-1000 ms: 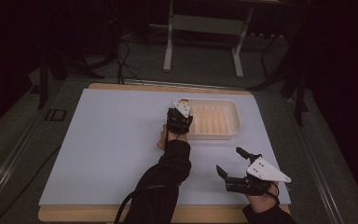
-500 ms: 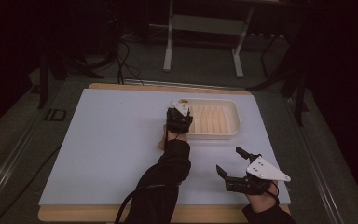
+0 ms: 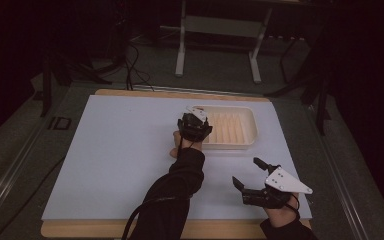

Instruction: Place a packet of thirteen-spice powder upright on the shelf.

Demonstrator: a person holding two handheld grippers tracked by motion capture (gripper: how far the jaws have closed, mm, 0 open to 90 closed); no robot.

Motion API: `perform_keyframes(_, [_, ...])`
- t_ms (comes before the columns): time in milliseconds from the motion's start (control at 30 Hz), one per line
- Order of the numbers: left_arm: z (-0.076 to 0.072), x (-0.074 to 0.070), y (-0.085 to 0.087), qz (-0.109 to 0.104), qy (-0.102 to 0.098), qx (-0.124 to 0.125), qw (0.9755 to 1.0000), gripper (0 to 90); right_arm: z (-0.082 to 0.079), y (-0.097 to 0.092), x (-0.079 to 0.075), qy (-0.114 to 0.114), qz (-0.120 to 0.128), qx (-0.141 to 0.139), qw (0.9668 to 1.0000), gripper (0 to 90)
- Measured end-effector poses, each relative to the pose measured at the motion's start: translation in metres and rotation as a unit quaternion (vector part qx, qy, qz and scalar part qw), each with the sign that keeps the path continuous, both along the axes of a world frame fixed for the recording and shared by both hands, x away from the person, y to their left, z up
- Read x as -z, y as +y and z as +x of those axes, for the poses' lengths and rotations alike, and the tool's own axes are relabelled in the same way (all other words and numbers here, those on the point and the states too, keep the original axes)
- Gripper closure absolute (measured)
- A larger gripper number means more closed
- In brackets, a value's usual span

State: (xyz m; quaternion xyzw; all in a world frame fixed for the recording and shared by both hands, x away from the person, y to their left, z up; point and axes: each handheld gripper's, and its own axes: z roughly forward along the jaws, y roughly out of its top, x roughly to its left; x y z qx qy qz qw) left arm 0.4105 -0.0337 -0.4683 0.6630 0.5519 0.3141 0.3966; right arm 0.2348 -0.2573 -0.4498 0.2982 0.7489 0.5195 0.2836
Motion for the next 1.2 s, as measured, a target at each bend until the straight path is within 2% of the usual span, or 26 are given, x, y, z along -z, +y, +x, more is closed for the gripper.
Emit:
perform_keyframes(33, [-0.001,-0.002,0.0,0.003,0.0,-0.004,1.0,33.7,0.0,0.0,0.0,0.001,0.001,0.0,1.0,10.9])
perform_keyframes(200, [-0.003,-0.009,0.004,-0.014,-0.008,0.014,0.9998,18.3,0.0,0.0,0.0,0.001,0.001,0.002,1.0,10.9])
perform_keyframes(267, [-0.005,-0.011,0.004,-0.004,-0.012,0.025,0.9996,14.0,0.001,0.0,0.0,0.002,0.002,0.003,1.0,10.9])
perform_keyframes(333, [-0.009,-0.014,0.005,0.008,-0.027,0.044,0.9986,13.9,0.001,0.0,0.0,0.002,0.001,0.003,1.0,10.9])
perform_keyframes(400, [-0.012,-0.017,0.005,0.007,-0.035,0.054,0.9979,11.3,0.001,0.0,0.0,0.002,0.001,0.003,1.0,10.9])
perform_keyframes(500, [-0.014,-0.02,0.007,-0.003,-0.033,0.062,0.9975,6.2,0.001,0.0,0.001,0.003,0.0,0.003,1.0,10.9])
perform_keyframes(533, [-0.017,-0.023,0.008,-0.005,-0.025,0.072,0.9971,6.2,0.001,0.0,0.001,0.003,0.0,0.003,1.0,10.9])
perform_keyframes(567, [-0.018,-0.024,0.008,-0.007,-0.027,0.075,0.9968,2.5,0.001,0.001,0.001,0.002,-0.001,0.002,1.0,10.9])
perform_keyframes(833, [-0.031,-0.033,0.016,-0.019,-0.024,0.107,0.9938,1.7,0.002,0.0,0.001,0.007,0.001,0.005,1.0,10.9])
perform_keyframes(867, [-0.034,-0.035,0.019,-0.025,-0.023,0.116,0.9926,1.7,0.002,0.0,0.001,0.007,0.0,0.005,1.0,10.9])
perform_keyframes(1000, [-0.045,-0.039,0.027,-0.03,-0.019,0.135,0.9903,1.8,0.002,0.0,0.002,0.009,0.001,0.006,0.9999,10.9])
perform_keyframes(1133, [-0.058,-0.042,0.034,-0.029,-0.02,0.155,0.9872,1.8,0.002,0.001,0.002,0.009,0.0,0.006,0.9999,10.9])
perform_keyframes(1200, [-0.064,-0.043,0.037,-0.029,-0.019,0.16,0.9865,1.8,0.002,0.001,0.002,0.009,0.0,0.006,0.9999,10.9])
